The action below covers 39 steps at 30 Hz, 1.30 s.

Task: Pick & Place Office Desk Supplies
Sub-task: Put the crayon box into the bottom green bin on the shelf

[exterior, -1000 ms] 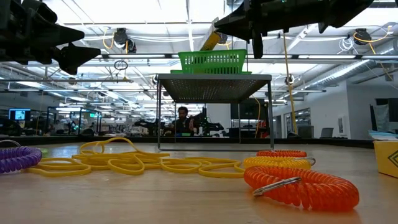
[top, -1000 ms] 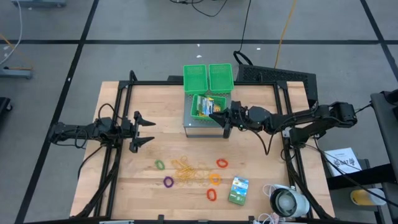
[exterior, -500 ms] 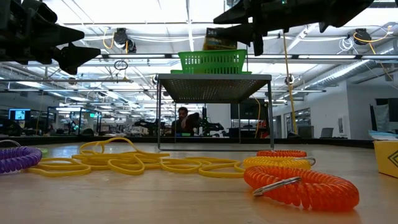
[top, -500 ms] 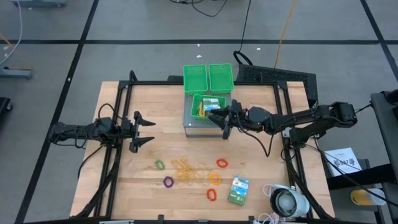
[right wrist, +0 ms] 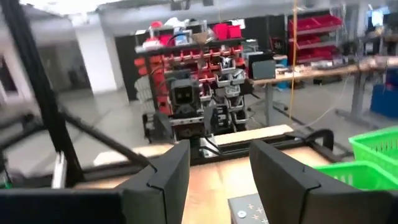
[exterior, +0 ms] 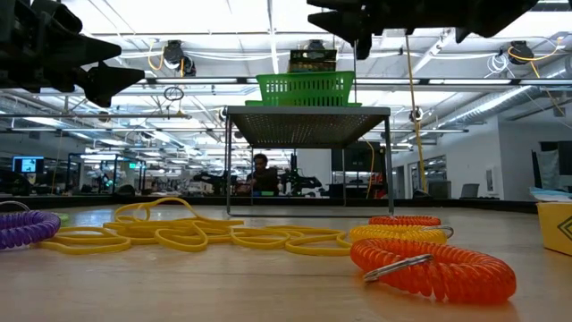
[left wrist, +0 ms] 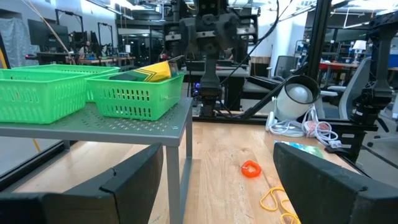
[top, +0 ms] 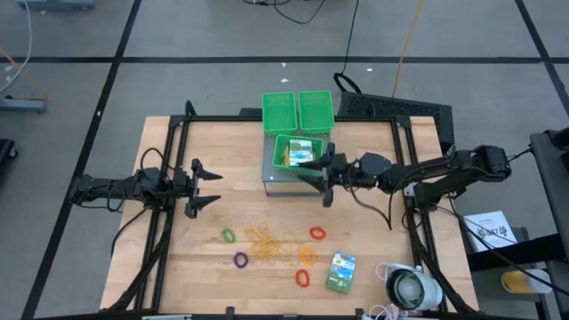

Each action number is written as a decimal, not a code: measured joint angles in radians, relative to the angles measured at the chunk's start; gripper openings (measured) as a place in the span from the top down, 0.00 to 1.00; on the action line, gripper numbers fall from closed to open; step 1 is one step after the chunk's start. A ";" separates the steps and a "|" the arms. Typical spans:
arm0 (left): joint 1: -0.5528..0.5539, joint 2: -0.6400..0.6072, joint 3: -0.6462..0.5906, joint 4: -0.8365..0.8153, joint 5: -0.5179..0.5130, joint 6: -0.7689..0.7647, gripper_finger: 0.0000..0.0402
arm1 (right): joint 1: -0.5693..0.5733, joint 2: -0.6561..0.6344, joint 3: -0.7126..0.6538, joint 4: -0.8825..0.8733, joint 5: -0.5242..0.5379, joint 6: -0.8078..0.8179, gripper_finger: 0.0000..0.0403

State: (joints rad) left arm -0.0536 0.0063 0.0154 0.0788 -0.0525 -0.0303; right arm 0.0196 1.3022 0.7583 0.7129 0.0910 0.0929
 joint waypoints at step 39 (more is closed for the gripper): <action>0.000 0.000 0.000 0.000 0.000 0.000 0.23 | 0.084 0.057 0.413 -1.032 0.436 -0.322 0.96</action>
State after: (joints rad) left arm -0.0539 0.0067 0.0154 0.0791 -0.0521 -0.0303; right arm 0.1036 1.3590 1.1717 -0.3195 0.5266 -0.2295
